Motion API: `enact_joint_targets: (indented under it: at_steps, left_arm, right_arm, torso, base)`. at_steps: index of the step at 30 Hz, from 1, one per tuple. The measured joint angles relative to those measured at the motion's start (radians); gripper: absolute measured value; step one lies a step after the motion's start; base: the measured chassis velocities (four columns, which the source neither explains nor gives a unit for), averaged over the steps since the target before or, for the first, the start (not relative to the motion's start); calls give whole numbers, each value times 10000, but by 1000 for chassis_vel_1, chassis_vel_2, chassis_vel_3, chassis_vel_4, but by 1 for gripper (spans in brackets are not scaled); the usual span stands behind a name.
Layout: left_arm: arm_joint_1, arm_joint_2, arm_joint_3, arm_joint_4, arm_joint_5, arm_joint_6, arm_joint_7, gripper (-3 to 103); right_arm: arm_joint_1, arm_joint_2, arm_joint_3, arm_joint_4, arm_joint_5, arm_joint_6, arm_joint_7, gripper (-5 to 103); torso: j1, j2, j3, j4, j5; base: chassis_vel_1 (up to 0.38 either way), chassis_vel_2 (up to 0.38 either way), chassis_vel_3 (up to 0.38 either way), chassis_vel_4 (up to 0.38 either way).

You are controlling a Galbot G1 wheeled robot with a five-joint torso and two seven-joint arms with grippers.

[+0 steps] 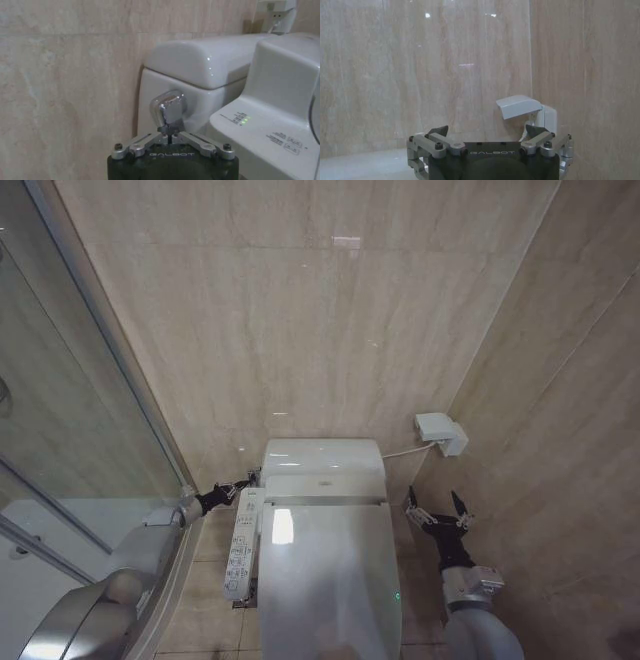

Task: Open the toilet lid, clean the toilet bowl with a toilet brush, close the toilet lid, and flush.

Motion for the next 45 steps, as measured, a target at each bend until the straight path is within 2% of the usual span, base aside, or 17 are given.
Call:
enact_joint_targets:
  at_steps: [15,45]
  left_arm:
    - [-16,-207,-12,29,-10,-47,-24,0]
    - [-181,-514,-58,339,47,-39,-107,0]
  right_arm:
    - [0,0,0,0,0,0,0,100]
    - [0,0,0,0,0,0,0,100]
  torso:
    - [-3,0,-1,8,4]
    - [-3,1,-1,4,3]
  base:
    - [0,0,0,0]
    - [0,0,0,0]
